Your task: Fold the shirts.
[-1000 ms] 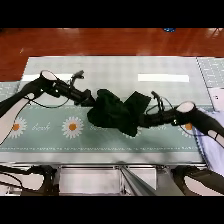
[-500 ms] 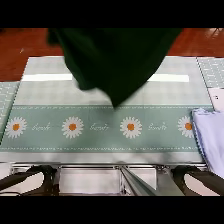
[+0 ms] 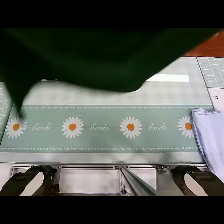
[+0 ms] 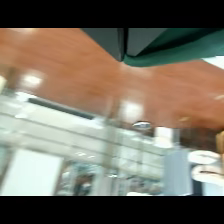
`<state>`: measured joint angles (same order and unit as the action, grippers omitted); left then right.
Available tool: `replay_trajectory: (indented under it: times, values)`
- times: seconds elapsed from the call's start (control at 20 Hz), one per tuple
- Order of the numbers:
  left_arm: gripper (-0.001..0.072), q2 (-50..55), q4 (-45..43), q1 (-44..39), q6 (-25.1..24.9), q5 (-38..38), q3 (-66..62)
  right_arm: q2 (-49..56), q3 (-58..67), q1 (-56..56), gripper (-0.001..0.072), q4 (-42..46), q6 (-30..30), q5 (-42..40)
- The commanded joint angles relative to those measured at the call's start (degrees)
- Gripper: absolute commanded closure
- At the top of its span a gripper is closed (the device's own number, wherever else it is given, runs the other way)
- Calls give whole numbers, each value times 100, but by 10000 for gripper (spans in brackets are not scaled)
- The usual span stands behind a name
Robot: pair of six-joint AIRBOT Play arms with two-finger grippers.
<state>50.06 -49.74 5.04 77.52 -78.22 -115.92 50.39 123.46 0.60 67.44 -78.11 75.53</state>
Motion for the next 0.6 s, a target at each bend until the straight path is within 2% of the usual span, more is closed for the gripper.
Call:
replay_trajectory:
  times: [0.0, 0.15, 0.25, 0.35, 0.55]
  values:
    - [690, -621, -356, 4, 286, -743, 302, -330, 35, 0, 693, 627, -146, 446]
    - [690, -894, -166, 4, 339, -1165, 1510, -442, -822, 0, 693, 557, -240, 529]
    - [690, -986, 83, -4, 334, -1003, 2771, -435, -1714, 0, 693, 452, -278, 564]
    - [690, -907, 372, -175, 223, -426, 4194, -361, -2643, 0, 693, 328, -271, 400]
    - [690, -92, 369, -800, -164, 1532, 6297, 391, -4059, 0, 693, 190, -271, -402]
